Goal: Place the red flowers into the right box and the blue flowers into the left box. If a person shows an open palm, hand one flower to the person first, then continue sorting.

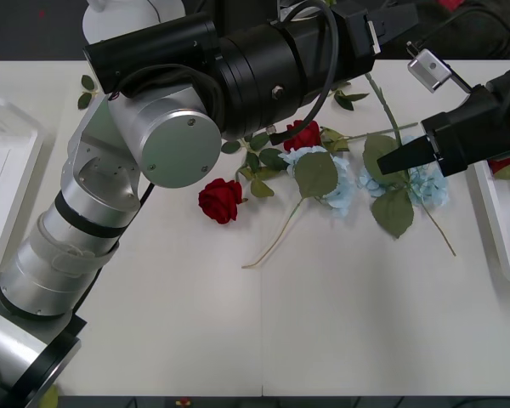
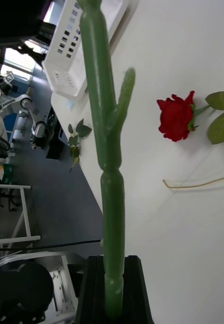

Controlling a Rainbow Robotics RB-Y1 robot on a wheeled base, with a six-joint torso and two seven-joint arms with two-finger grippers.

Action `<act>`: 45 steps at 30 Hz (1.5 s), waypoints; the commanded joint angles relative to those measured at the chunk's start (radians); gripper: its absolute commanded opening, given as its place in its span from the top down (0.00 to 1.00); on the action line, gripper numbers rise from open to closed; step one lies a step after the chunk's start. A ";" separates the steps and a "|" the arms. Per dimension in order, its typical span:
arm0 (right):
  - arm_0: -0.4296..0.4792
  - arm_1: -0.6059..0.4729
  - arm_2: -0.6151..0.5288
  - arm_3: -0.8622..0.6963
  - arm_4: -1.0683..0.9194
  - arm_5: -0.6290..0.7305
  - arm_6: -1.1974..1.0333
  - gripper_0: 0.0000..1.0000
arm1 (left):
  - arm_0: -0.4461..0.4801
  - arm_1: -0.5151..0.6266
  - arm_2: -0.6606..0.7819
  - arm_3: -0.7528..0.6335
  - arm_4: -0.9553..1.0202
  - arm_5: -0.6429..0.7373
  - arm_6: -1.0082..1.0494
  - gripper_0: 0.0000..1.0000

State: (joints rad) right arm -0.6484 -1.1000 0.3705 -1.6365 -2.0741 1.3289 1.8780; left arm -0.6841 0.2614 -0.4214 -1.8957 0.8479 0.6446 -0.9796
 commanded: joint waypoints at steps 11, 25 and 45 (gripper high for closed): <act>-0.092 -0.119 0.004 0.144 0.296 0.135 -0.114 1.00 | 0.018 0.013 0.012 -0.016 -0.009 -0.022 0.002 0.00; -0.097 -0.281 0.001 0.348 0.658 0.158 -0.079 1.00 | 0.000 0.122 0.047 0.067 -0.021 -0.022 -0.028 0.00; -0.014 -0.299 -0.015 0.777 0.937 -0.019 0.263 1.00 | -0.063 0.190 0.047 0.311 0.122 -0.022 0.119 0.00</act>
State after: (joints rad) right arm -0.6895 -1.3563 0.3702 -0.8623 -1.1648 1.3277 2.1207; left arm -0.6913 0.4164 -0.3984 -1.5881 0.9292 0.6380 -0.9777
